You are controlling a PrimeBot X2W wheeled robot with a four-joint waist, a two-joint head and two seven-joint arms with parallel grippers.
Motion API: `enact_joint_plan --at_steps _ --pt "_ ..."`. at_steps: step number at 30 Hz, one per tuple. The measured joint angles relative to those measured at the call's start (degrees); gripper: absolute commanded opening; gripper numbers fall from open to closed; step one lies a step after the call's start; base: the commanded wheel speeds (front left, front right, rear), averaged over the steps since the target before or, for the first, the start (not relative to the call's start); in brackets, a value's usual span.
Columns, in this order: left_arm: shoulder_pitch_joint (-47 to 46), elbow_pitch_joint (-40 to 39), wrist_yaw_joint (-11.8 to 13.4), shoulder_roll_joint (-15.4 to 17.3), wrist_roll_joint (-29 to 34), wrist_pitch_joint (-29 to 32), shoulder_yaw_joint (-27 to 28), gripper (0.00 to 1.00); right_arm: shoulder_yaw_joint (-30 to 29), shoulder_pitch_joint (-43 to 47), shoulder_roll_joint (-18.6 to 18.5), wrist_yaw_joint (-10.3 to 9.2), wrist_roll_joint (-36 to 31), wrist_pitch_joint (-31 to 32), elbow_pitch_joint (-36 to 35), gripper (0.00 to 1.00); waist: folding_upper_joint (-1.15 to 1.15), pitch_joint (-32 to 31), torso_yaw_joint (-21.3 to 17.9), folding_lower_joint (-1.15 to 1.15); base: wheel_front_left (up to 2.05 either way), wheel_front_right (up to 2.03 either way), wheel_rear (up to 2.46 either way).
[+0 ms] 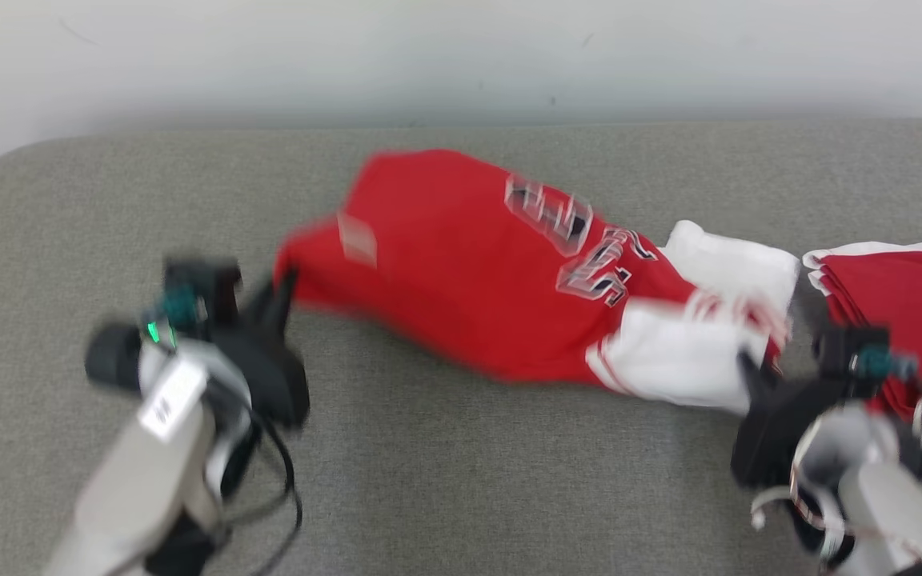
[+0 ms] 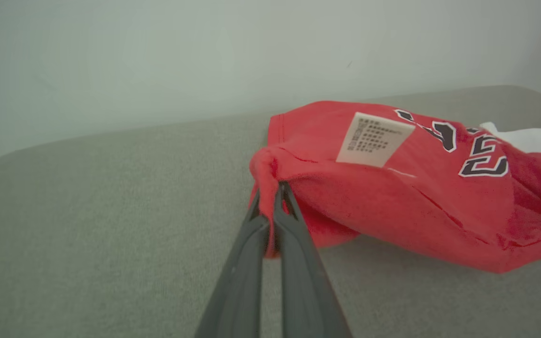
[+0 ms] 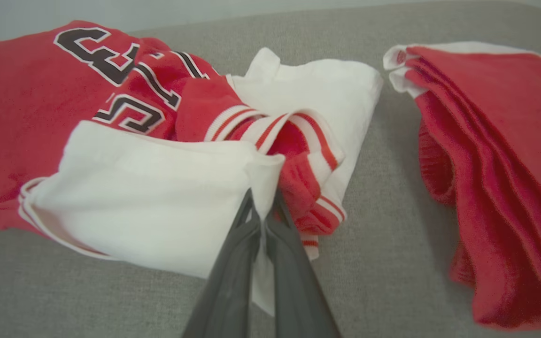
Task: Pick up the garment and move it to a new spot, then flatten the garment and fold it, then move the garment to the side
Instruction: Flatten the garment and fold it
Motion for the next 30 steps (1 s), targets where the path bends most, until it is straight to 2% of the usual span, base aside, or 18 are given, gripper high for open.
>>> enact_joint_plan --at_steps 4,6,7,8,9,10,21,26,30 --pt "7.0 3.4 -0.9 0.5 0.0 -1.5 -1.7 0.0 0.9 4.3 1.2 1.01 1.5 1.5 2.4 0.0 0.0 0.5 0.5 0.0 0.0 0.0 0.0" --pt "8.6 4.3 -1.3 0.8 0.0 -2.0 -2.2 0.0 1.2 4.7 1.6 1.4 1.9 2.0 2.8 0.58 0.0 0.6 0.6 0.0 0.0 0.0 0.0" --pt "9.1 4.7 -1.6 0.9 0.0 -2.4 -2.4 0.06 1.3 4.7 1.8 1.76 2.2 2.2 2.9 1.0 0.0 0.6 0.6 0.0 0.0 0.0 0.0" --pt "9.4 5.1 -1.7 0.9 0.0 -2.8 -2.5 0.29 1.4 4.7 1.9 1.93 2.5 2.5 3.2 1.0 0.0 0.6 0.6 0.0 0.0 0.0 0.0" --pt "9.8 5.5 -2.1 0.9 0.0 -2.8 -2.6 0.45 1.5 4.8 1.9 2.09 2.8 2.7 3.5 1.0 0.0 0.5 0.6 0.0 0.0 0.0 0.0" --pt "10.1 5.9 -2.1 0.9 -0.1 -3.0 -2.8 1.0 1.5 5.0 2.0 2.24 3.0 2.9 3.6 1.0 0.0 0.3 0.5 0.0 0.0 0.0 0.0" --pt "15.5 8.9 -3.0 2.9 -1.2 -6.2 -1.7 1.0 1.8 9.6 -0.5 2.79 2.8 3.8 2.5 1.0 0.0 -2.6 0.5 0.0 0.0 0.0 0.0" --pt "19.7 8.0 -1.1 4.4 -2.3 -10.1 0.8 1.0 1.2 12.4 -1.0 2.74 1.7 1.8 -0.6 1.0 0.0 -4.3 0.3 0.0 0.0 0.0 0.0" --pt "23.0 4.6 1.7 5.1 -3.4 -13.7 3.1 1.0 -0.9 14.5 -0.8 2.1 1.6 -2.8 -4.4 1.0 0.0 -5.7 0.1 0.0 0.0 0.0 0.0"
